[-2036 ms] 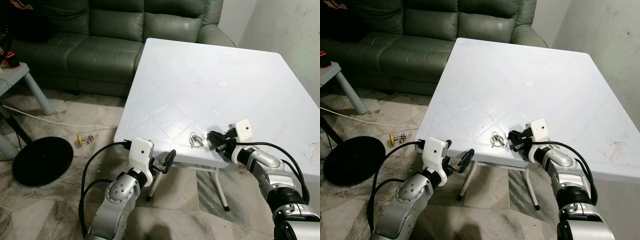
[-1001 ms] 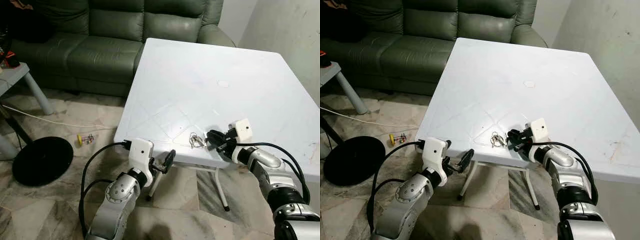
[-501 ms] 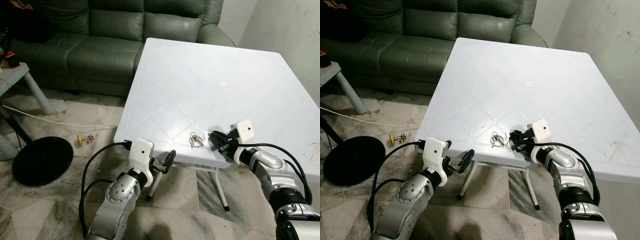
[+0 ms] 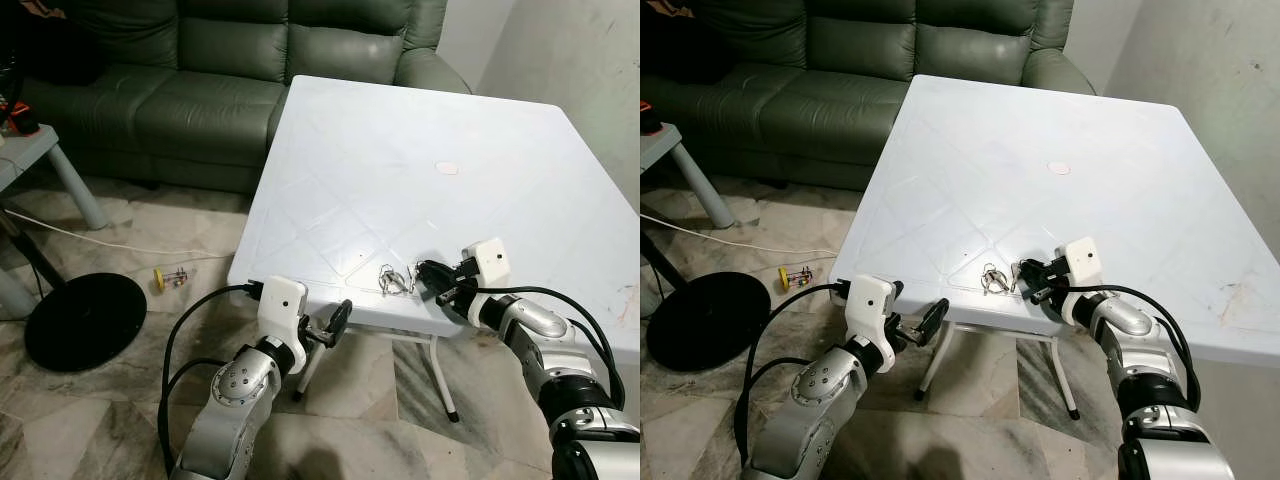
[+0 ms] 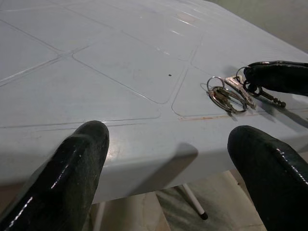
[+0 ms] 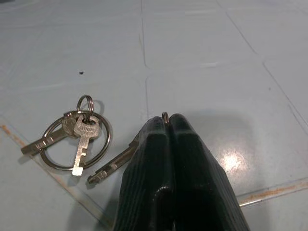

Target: Hang keys on a hook

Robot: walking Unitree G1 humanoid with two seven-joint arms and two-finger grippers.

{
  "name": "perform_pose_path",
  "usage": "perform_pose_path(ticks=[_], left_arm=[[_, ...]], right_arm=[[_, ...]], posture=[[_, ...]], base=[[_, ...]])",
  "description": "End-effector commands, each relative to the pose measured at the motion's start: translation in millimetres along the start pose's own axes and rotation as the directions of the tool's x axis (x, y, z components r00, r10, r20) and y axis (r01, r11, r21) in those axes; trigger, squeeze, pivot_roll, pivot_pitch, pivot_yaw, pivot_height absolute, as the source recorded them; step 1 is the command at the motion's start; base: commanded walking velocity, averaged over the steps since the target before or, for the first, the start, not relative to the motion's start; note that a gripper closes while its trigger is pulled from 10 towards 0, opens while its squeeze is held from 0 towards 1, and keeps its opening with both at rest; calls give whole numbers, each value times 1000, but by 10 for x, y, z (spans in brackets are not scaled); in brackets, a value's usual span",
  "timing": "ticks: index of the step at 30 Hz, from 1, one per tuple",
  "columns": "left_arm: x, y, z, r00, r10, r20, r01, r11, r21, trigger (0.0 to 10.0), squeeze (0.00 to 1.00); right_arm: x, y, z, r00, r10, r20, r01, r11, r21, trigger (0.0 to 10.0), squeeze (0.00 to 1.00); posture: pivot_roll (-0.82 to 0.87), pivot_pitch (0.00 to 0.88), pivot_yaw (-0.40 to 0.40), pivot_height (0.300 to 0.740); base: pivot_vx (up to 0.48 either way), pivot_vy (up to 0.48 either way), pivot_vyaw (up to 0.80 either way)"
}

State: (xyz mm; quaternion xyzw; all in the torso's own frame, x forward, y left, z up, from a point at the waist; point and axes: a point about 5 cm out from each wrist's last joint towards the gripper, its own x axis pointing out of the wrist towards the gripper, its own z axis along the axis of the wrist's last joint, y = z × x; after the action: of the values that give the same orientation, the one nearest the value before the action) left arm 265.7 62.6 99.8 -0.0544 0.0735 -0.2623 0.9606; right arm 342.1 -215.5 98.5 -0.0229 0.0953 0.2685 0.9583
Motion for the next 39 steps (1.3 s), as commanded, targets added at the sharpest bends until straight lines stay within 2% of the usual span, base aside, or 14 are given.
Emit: perform_pose_path(ticks=[1,7,8,13,14,19,24,26,28,29,30,34,36,39], left_arm=[[45,-115,54,999,-26,23,26,999,-22,10000,0],[77,-81,109,999,-5,52,6,1000,-13,10000,0],[96,-52,151,997,5,71,-4,1000,-18,10000,0],[136,40,270,993,35,115,-32,999,-26,10000,0],[156,134,365,986,61,152,-60,998,-11,10000,0],[175,375,562,967,124,224,-122,992,-26,10000,0],[141,506,628,951,160,264,-148,987,-64,10000,0],[128,520,615,951,159,263,-147,987,-66,10000,0],[94,534,559,953,161,255,-139,985,-101,10000,0],[83,544,524,957,163,241,-141,984,-105,10000,0],[76,552,499,958,164,235,-143,984,-104,10000,0],[78,587,460,961,166,220,-151,985,-81,10000,0],[104,613,565,945,203,256,-175,976,-126,10000,0],[114,622,605,940,218,263,-192,974,-119,10000,0]], right_arm=[[-10,-37,86,999,-2,46,2,1000,1,0,0],[30,-47,363,962,-91,257,72,994,83,0,0],[32,-52,465,935,-137,329,100,987,125,0,0],[21,-29,629,879,-211,427,148,973,175,0,0],[-3,12,709,843,-251,477,179,965,191,0,0],[-116,189,795,794,-260,550,184,964,190,0,0],[-246,351,730,779,-312,544,223,949,224,431,0],[-278,407,707,779,-315,543,220,947,233,78,0],[-322,491,649,781,-342,523,241,937,252,4706,0],[-333,516,620,782,-355,513,256,933,254,9451,0],[-341,532,595,783,-369,501,271,927,259,10000,0],[-356,605,490,793,-410,451,319,909,267,10000,0],[-365,648,466,792,-425,437,330,902,279,10000,0],[-361,649,472,782,-454,427,373,890,264,10000,0]], posture=[[68,101,-95,740],[73,85,-96,740],[76,74,-94,740],[74,56,-91,740],[73,52,-89,740],[73,24,-84,740],[72,0,-77,740],[70,0,-75,740],[71,0,-77,740],[71,0,-77,740],[72,0,-79,740],[74,0,-73,740],[83,0,-72,740],[89,0,-75,740]], base=[[0,0,0],[0,0,0],[0,0,0],[0,0,0],[0,0,0],[0,0,0],[0,0,0],[0,0,0],[0,0,0],[0,0,0],[0,0,0],[0,0,0],[0,0,0],[0,0,0]])
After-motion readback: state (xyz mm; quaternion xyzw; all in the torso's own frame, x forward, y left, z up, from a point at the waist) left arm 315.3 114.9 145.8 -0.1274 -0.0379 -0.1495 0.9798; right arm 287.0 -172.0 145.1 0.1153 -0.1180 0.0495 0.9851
